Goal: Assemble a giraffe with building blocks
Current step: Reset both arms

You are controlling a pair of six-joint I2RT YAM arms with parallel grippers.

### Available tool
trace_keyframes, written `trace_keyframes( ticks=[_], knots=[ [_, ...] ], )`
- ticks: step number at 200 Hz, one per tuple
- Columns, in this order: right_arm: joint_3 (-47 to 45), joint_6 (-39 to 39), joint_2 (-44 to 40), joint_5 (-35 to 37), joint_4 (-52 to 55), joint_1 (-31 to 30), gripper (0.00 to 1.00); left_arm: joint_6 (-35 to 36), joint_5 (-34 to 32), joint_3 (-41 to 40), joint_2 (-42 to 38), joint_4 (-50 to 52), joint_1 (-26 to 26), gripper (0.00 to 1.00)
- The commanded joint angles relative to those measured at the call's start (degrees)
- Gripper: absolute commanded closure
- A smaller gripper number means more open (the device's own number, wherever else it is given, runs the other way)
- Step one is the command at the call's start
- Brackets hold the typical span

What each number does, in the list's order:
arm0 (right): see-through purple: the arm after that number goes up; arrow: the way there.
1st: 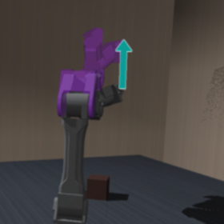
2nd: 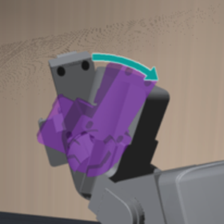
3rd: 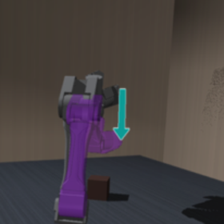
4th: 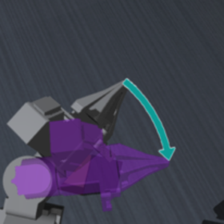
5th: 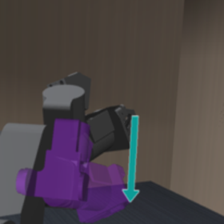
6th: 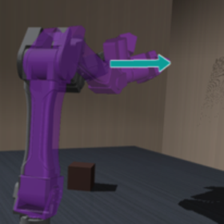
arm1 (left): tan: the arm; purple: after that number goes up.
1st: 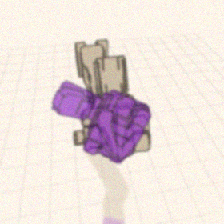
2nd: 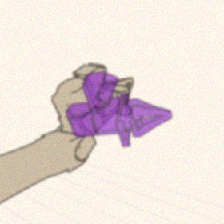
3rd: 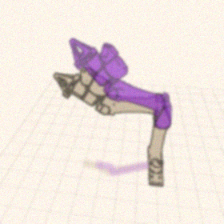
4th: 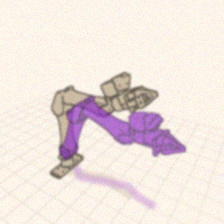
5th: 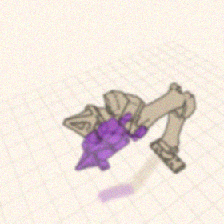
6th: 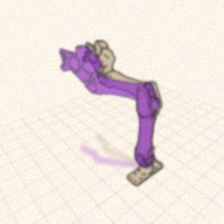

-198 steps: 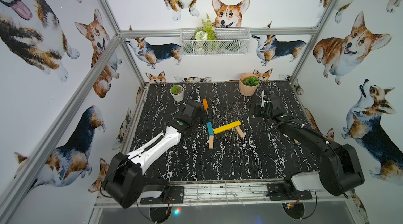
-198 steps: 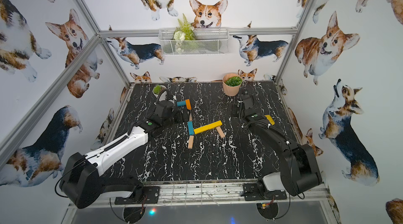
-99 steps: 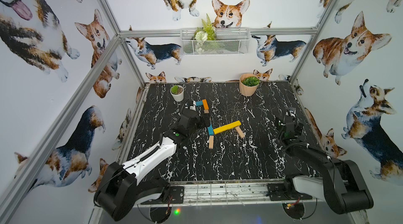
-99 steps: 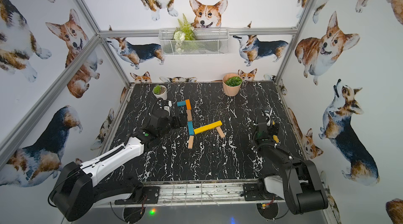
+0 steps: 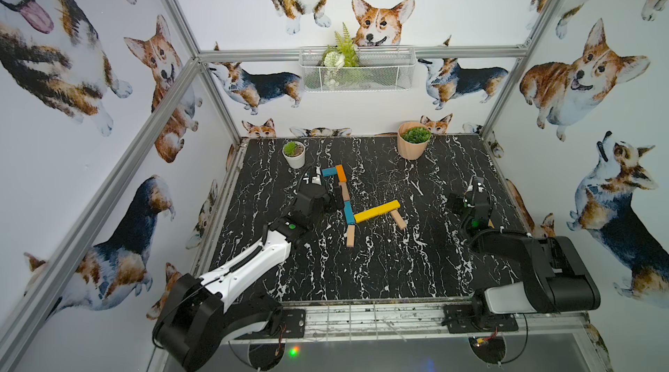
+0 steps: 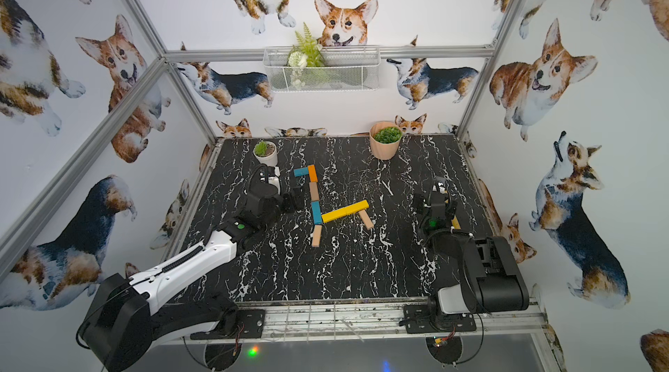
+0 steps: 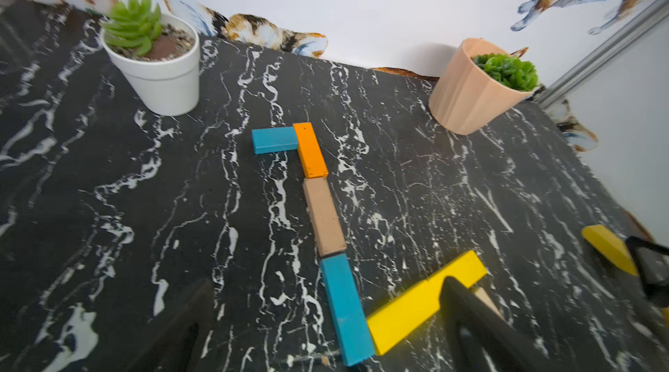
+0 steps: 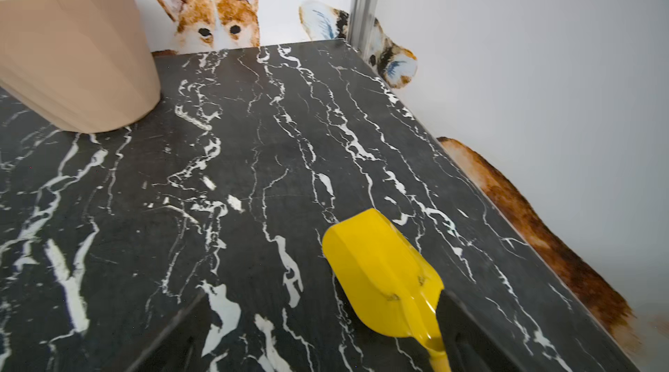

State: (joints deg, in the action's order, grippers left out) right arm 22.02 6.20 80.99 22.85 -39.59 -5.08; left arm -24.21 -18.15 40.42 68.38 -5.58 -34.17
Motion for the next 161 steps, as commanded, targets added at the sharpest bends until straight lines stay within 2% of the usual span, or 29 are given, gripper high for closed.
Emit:
trace_keyframes(
  ticks=[1, 17, 37, 64, 80, 122, 139, 161],
  knots=[
    [0.4, -0.6, 0.1, -2.1, -0.2, 0.4, 0.0, 19.2, -9.9, -1.8, 1.0, -8.0, 0.0, 0.0],
    [0.5, -0.6, 0.2, -2.2, -0.1, 0.4, 0.0, 27.6, -14.6, -5.5, 0.8, -15.9, 0.0, 0.0],
    [1.1, -0.7, 0.4, -2.0, 0.7, 0.4, 0.0, 39.7, -15.9, -12.6, 0.9, -30.3, 0.5, 0.0],
    [1.2, -0.6, 0.4, -2.1, 0.8, 0.4, 0.0, 47.6, -20.0, -18.8, 4.6, -45.3, 2.2, 0.0],
    [1.1, -0.6, 0.5, -2.2, 0.8, 0.4, 0.0, 48.1, -22.2, -20.9, 8.2, -50.7, 2.2, 0.0],
    [1.1, -0.6, 0.5, -2.2, 0.8, 0.4, 0.0, 45.3, -22.0, -24.9, 19.7, -64.2, 3.4, 0.0],
    [1.2, -0.6, 0.5, -2.2, 0.8, 0.4, 0.0, 47.9, -21.8, -26.4, 26.1, -75.6, 4.3, 0.0],
    [1.1, -0.6, 0.5, -2.1, 0.7, 0.4, 0.0, 47.1, -20.9, -25.7, 27.1, -74.4, 6.0, 0.0]
  ],
)
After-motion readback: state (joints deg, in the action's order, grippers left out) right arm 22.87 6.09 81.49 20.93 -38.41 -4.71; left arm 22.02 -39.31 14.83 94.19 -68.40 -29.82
